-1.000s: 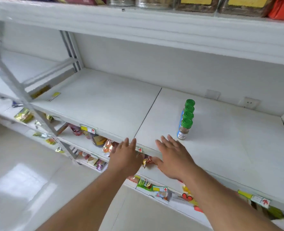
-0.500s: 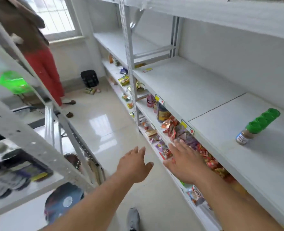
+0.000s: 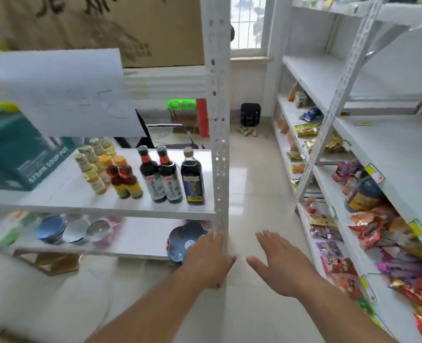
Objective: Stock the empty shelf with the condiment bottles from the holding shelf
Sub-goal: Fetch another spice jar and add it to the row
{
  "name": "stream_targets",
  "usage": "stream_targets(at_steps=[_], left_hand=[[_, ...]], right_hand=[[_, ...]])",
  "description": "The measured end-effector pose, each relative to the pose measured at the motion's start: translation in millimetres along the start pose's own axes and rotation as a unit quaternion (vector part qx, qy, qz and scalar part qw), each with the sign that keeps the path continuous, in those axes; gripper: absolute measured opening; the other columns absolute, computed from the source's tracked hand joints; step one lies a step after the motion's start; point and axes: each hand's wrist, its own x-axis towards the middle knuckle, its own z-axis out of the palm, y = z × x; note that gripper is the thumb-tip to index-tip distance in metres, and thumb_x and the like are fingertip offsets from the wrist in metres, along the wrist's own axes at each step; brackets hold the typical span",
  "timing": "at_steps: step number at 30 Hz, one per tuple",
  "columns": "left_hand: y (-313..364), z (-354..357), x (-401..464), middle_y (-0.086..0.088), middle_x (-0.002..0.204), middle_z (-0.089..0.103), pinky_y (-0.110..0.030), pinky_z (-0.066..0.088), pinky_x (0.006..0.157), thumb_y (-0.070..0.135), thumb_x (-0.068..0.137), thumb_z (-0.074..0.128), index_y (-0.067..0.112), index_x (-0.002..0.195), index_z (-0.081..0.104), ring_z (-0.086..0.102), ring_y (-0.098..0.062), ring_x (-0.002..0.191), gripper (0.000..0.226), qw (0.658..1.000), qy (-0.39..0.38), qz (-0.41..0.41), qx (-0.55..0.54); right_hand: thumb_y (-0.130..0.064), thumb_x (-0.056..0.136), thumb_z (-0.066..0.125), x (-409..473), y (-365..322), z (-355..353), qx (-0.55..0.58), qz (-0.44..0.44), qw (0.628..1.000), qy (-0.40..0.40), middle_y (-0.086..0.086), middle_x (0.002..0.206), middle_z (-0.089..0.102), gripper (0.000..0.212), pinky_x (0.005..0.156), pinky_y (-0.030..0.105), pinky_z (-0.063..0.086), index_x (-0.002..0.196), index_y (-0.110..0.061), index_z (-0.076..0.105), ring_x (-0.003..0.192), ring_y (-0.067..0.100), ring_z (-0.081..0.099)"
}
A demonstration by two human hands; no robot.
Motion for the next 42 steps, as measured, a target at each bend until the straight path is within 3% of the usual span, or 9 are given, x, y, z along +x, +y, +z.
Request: stream_targets(at_steps=[4, 7, 10, 12, 16, 20, 26, 34, 42], left_hand=[[-93, -22, -25, -0.002, 0.170, 0.018, -0.042, 0.030, 0.121, 0.059, 0.098, 0.048, 0.028, 0.162, 0.018, 0.027, -0.026, 0.152, 0.077, 0.998, 0.014, -0.064, -0.018], [-172, -36, -43, -0.004, 0.171, 0.015, -0.040, 0.024, 0.124, 0.061, 0.098, 0.046, 0.026, 0.163, 0.016, 0.021, -0.026, 0.155, 0.080, 0.993, 0.029, -0.107, -0.039], [-243, -50, -67, -0.001, 0.172, 0.010, -0.047, 0.027, 0.121, 0.065, 0.097, 0.045, 0.029, 0.162, 0.015, 0.020, -0.026, 0.155, 0.081, 0.984, 0.034, -0.166, -0.058], [-282, -60, -84, 0.001, 0.170, 0.016, -0.049, 0.032, 0.120, 0.064, 0.096, 0.046, 0.031, 0.161, 0.018, 0.024, -0.026, 0.154, 0.078, 0.976, 0.046, -0.199, -0.074], [-339, -77, -111, 0.004, 0.168, 0.023, -0.047, 0.035, 0.118, 0.062, 0.097, 0.047, 0.032, 0.159, 0.023, 0.030, -0.025, 0.151, 0.073, 0.963, 0.074, -0.235, -0.108], [-379, -83, -112, 0.002, 0.172, 0.009, -0.047, 0.030, 0.120, 0.065, 0.096, 0.045, 0.030, 0.163, 0.015, 0.021, -0.026, 0.155, 0.080, 0.953, 0.066, -0.266, -0.126], [-404, -98, -93, 0.004, 0.172, 0.007, -0.047, 0.030, 0.119, 0.065, 0.098, 0.042, 0.032, 0.163, 0.013, 0.018, -0.027, 0.156, 0.079, 0.948, 0.052, -0.293, -0.112], [-437, -141, -58, 0.003, 0.172, 0.006, -0.044, 0.029, 0.119, 0.066, 0.097, 0.041, 0.031, 0.163, 0.014, 0.015, -0.022, 0.157, 0.079, 0.948, 0.084, -0.301, -0.056], [-497, -168, -12, 0.000, 0.172, 0.004, -0.045, 0.027, 0.123, 0.067, 0.097, 0.040, 0.028, 0.163, 0.012, 0.012, -0.022, 0.158, 0.081, 0.959, 0.078, -0.268, -0.059]], right_hand=[[-0.065, 0.100, 0.038, 20, -89, 14, 0.007, -0.062, 0.998, 0.003, -0.005, 0.170, 0.018, 0.075, 0.124, 0.035, 0.023, 0.162, -0.032, 0.014, 0.156, 0.017, 0.017], [-0.065, 0.098, 0.041, 36, -159, 31, 0.010, -0.095, 0.995, -0.003, -0.004, 0.169, 0.022, 0.074, 0.122, 0.035, 0.027, 0.161, -0.031, 0.021, 0.155, 0.017, 0.023], [-0.063, 0.100, 0.042, 50, -226, 47, -0.004, -0.135, 0.991, -0.014, -0.002, 0.169, 0.022, 0.074, 0.124, 0.037, 0.024, 0.161, -0.025, 0.025, 0.156, 0.018, 0.018], [-0.063, 0.099, 0.042, 57, -267, 54, -0.006, -0.162, 0.987, -0.012, -0.002, 0.163, 0.032, 0.069, 0.120, 0.040, 0.031, 0.155, -0.024, 0.034, 0.152, 0.020, 0.026], [-0.064, 0.101, 0.038, 68, -334, 63, -0.010, -0.202, 0.979, -0.041, -0.005, 0.171, 0.016, 0.074, 0.124, 0.036, 0.020, 0.162, -0.026, 0.019, 0.157, 0.017, 0.015], [-0.059, 0.104, 0.036, 82, -376, 63, -0.031, -0.231, 0.971, -0.049, -0.003, 0.169, 0.020, 0.069, 0.123, 0.038, 0.024, 0.161, -0.024, 0.020, 0.155, 0.019, 0.019], [-0.066, 0.102, 0.032, 135, -404, 73, -0.029, -0.254, 0.964, -0.072, -0.005, 0.173, 0.007, 0.076, 0.127, 0.038, 0.015, 0.164, -0.028, 0.013, 0.159, 0.017, 0.008], [-0.067, 0.101, 0.034, 198, -454, 67, -0.025, -0.312, 0.948, -0.057, -0.006, 0.173, 0.008, 0.076, 0.126, 0.035, 0.012, 0.164, -0.028, 0.014, 0.159, 0.016, 0.006], [-0.066, 0.101, 0.034, 250, -509, 71, -0.040, -0.312, 0.948, -0.054, -0.004, 0.171, 0.015, 0.075, 0.127, 0.034, 0.010, 0.163, -0.026, 0.018, 0.159, 0.019, 0.009]])
